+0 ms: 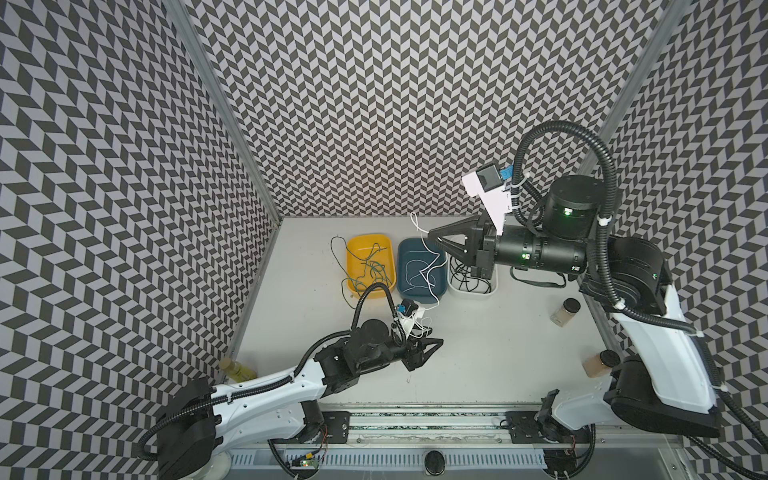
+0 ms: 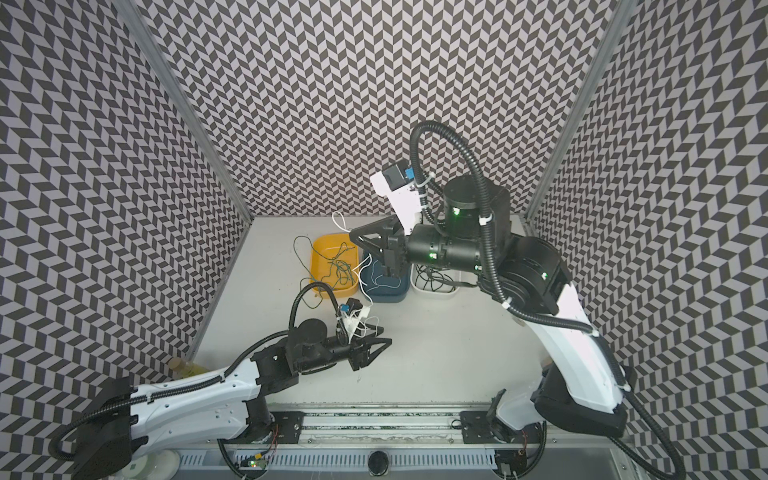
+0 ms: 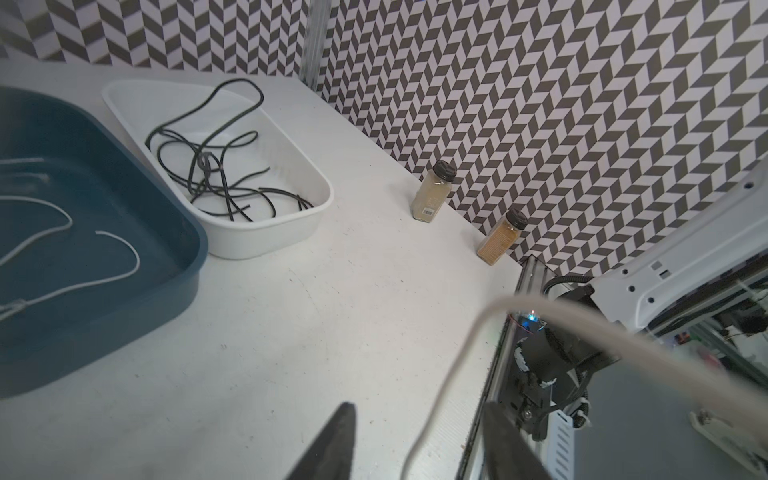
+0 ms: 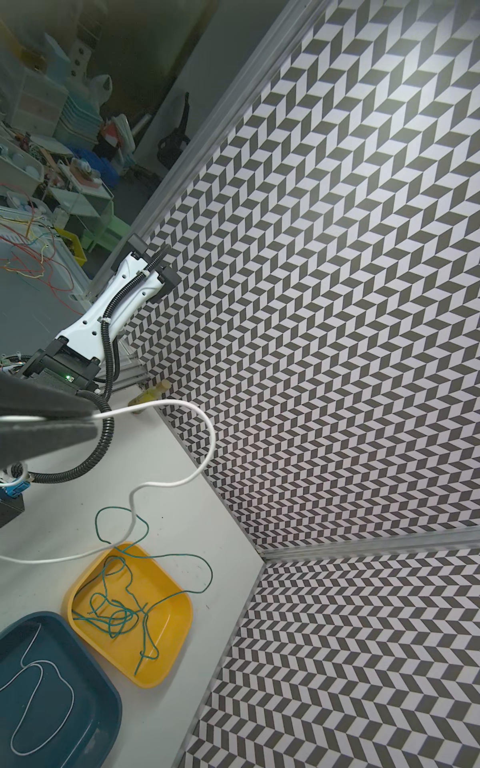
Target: Untangle the cables
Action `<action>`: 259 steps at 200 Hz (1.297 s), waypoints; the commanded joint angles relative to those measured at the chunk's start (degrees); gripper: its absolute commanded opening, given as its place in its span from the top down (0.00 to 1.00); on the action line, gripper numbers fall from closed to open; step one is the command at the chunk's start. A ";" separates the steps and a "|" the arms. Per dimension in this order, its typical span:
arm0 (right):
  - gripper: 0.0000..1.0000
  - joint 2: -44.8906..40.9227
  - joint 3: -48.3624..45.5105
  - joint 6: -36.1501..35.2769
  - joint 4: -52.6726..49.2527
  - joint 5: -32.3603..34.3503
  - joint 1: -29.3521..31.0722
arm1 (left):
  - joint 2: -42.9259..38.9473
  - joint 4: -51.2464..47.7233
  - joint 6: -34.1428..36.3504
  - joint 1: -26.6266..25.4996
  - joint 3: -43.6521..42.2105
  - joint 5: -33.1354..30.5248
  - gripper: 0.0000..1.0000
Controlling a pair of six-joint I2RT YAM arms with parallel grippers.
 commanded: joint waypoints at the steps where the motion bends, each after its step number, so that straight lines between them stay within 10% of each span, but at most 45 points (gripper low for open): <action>1: 1.00 -2.39 -0.19 0.01 4.06 0.00 -0.16 | -2.32 -1.67 0.27 0.29 1.64 -0.46 0.82; 16: 1.00 -2.82 -0.21 -0.56 3.79 1.39 -0.16 | -4.10 -3.16 0.09 0.23 1.30 -0.20 1.00; 135: 1.00 -14.78 -24.26 1.80 11.73 10.59 -13.74 | -31.59 -32.31 -2.38 1.49 9.19 -3.37 1.00; 214: 1.00 -16.21 -39.02 5.63 18.02 4.62 -23.07 | -32.35 -52.70 3.87 2.17 30.96 -7.12 1.00; 259: 1.00 -19.87 -46.95 5.92 17.30 15.59 -26.76 | -33.27 -62.30 8.09 2.09 41.69 -13.22 1.00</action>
